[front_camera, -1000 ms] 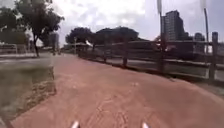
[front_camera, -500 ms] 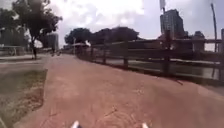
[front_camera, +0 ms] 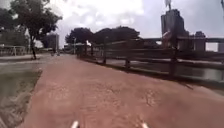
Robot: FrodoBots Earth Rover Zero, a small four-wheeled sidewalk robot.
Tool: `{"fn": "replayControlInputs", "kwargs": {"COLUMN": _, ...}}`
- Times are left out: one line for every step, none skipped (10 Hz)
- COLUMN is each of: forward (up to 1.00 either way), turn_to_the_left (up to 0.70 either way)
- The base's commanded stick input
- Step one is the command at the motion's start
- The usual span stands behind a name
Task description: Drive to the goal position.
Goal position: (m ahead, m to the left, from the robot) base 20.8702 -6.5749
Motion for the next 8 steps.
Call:
{"fn": "replayControlInputs", "kwargs": {"forward": 0.70, "turn_to_the_left": 0.35}}
{"fn": "replayControlInputs", "kwargs": {"forward": 0.70, "turn_to_the_left": 0.35}}
{"fn": "replayControlInputs", "kwargs": {"forward": 0.70, "turn_to_the_left": 0.35}}
{"fn": "replayControlInputs", "kwargs": {"forward": 0.70, "turn_to_the_left": 0.35}}
{"fn": "replayControlInputs", "kwargs": {"forward": 0.70, "turn_to_the_left": 0.35}}
{"fn": "replayControlInputs", "kwargs": {"forward": 0.70, "turn_to_the_left": 0.35}}
{"fn": "replayControlInputs", "kwargs": {"forward": 0.70, "turn_to_the_left": 0.35}}
{"fn": "replayControlInputs", "kwargs": {"forward": 0.70, "turn_to_the_left": 0.35}}
